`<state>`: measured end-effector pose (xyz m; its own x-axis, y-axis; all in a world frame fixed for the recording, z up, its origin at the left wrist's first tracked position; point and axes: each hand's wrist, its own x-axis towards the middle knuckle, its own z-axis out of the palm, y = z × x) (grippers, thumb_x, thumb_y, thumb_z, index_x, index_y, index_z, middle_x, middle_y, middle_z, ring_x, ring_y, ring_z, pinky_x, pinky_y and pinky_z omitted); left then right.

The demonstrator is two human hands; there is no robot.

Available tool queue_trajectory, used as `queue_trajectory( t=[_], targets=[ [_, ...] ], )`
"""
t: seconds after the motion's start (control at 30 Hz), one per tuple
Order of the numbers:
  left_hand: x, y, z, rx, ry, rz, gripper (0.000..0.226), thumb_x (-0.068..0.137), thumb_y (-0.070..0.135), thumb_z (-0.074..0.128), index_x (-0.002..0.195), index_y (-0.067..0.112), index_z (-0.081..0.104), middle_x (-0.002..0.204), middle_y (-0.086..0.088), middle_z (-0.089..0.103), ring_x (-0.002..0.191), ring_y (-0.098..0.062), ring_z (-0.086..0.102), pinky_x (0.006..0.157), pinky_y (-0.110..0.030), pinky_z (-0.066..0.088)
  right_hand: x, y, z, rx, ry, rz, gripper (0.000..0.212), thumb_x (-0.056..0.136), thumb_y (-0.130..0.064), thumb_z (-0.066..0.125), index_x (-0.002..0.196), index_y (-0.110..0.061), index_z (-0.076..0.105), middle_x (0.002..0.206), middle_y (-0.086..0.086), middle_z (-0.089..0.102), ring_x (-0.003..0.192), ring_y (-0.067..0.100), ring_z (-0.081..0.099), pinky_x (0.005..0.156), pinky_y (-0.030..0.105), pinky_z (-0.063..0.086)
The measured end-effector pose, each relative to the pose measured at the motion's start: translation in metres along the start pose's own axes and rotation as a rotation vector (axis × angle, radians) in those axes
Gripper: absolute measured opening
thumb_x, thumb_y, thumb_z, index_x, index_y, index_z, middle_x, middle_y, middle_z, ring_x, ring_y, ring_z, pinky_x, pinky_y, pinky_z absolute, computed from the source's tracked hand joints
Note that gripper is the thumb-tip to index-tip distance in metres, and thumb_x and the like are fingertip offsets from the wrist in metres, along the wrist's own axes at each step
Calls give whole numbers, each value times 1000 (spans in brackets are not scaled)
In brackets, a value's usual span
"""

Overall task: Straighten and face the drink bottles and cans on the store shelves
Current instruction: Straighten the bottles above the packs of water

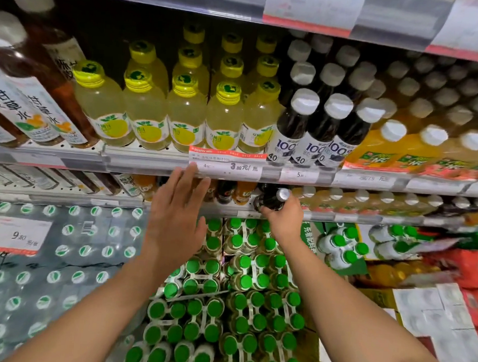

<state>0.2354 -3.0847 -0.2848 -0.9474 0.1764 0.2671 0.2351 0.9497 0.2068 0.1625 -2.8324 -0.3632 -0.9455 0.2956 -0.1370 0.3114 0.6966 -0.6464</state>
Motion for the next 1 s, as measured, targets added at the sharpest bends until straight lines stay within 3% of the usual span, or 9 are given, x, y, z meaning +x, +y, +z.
queue_trajectory(
  t=[0.1, 0.33, 0.43, 0.8, 1.0],
  targets=[
    [7, -15, 0, 81, -166, -81, 91, 81, 32, 72, 158, 14, 26, 168, -13, 8, 154, -39, 8, 118, -60, 26, 10, -5, 9, -3, 23, 39, 54, 75, -21, 90, 118, -3, 62, 117, 18, 63, 108, 36, 61, 90, 36, 48],
    [8, -29, 6, 148, -331, -105, 102, 92, 39, 59, 158, 30, -18, 161, 5, -36, 151, -28, -27, 124, -51, 3, 23, -13, 27, -85, 4, 150, 44, 82, -27, 85, 106, -1, 60, 117, 19, 65, 108, 37, 62, 80, 37, 46],
    [9, -31, 5, 156, -337, -90, 101, 91, 44, 58, 159, 30, -16, 162, 4, -35, 152, -28, -26, 124, -51, 5, 28, -17, 29, -167, -9, 224, 44, 84, -35, 83, 106, -4, 60, 111, 19, 70, 105, 38, 65, 72, 35, 44],
    [11, -31, 1, 161, -404, -79, 100, 94, 57, 45, 151, 32, -34, 154, 5, -48, 147, -27, -37, 126, -50, 5, 36, -19, 41, -322, -53, 196, 44, 90, -36, 76, 110, 1, 61, 110, 22, 71, 103, 40, 68, 82, 42, 55],
    [9, -35, 8, 122, -347, -49, 104, 89, 58, 51, 157, 30, -23, 161, 2, -38, 150, -31, -28, 124, -55, 13, 20, -28, 36, -327, -9, 167, 40, 94, -32, 69, 115, -1, 53, 115, 21, 65, 103, 39, 67, 76, 41, 52]
  ],
)
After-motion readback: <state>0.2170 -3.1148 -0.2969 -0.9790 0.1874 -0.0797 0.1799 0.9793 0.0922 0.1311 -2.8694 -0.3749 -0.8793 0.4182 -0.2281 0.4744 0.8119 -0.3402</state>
